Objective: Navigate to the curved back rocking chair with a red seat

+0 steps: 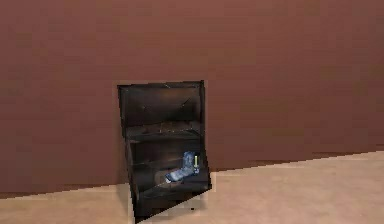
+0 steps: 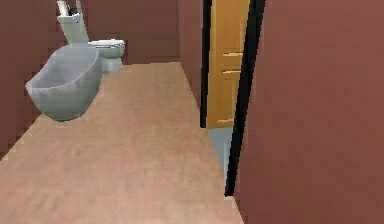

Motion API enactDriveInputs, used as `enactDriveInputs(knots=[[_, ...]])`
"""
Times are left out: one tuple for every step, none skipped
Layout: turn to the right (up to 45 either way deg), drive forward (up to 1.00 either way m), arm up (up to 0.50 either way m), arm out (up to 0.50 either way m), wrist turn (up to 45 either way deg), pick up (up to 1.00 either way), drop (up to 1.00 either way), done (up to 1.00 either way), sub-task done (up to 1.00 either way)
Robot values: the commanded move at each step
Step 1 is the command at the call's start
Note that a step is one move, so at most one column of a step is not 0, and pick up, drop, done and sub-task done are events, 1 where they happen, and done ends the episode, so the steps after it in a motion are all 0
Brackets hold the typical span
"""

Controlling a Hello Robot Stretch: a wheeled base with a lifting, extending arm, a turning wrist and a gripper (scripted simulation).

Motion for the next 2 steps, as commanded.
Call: enactDriveInputs(knots=[[-9.0, 0.00, 0.00, 0.00, 0.0, 0.00, 0.00, 0.00, 0.00], [0.0, 0.05, 0.00, 0.00, 0.0, 0.00, 0.00, 0.00, 0.00]])
